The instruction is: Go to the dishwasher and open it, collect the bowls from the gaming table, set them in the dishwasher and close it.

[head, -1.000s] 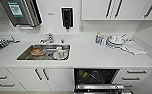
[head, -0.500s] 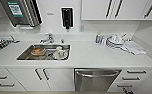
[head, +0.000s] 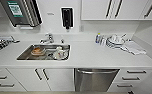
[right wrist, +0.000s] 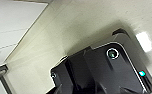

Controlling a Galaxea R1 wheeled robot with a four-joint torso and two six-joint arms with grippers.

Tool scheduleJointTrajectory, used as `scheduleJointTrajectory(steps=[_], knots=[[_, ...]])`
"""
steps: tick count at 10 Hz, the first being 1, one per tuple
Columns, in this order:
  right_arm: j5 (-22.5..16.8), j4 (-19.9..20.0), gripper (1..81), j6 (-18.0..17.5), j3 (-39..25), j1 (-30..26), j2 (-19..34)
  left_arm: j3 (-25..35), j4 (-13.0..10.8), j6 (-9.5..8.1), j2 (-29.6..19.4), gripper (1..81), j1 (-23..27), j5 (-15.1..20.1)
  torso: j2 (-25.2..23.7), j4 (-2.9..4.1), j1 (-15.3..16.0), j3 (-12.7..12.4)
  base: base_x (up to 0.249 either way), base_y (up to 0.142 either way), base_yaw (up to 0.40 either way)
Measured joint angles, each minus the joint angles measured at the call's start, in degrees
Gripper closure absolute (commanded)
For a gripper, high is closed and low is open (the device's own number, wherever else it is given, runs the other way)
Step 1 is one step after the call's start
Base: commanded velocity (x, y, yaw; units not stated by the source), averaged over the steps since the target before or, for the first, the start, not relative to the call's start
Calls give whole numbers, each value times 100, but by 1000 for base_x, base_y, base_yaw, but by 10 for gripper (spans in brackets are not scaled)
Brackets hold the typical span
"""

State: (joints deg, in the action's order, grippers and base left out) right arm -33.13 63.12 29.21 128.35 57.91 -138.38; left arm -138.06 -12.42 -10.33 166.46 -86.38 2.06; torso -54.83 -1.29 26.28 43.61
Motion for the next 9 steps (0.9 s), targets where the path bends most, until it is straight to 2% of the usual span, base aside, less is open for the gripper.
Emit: scheduleJointTrajectory(steps=[1,2,4,6,9], knots=[[4,-32,10,295,284,215,-140,-141,0,2,55,10,6,-5,0,-2,0,0,0,0,0],[6,-59,10,404,408,332,-245,-279,-2,2,118,10,11,-2,0,0,0,0,0,0,0],[-95,-130,10,764,1087,669,-831,-550,-2,2,269,10,15,-11,0,0,0,0,0,0,0],[-82,-150,10,985,2010,689,-1163,-742,-2,2,372,10,20,-16,-2,0,0,0,0,0,0],[-18,-229,10,1456,3389,905,-2066,-913,-2,7,402,10,88,-41,-2,-2,0,-2,0,0,0]])
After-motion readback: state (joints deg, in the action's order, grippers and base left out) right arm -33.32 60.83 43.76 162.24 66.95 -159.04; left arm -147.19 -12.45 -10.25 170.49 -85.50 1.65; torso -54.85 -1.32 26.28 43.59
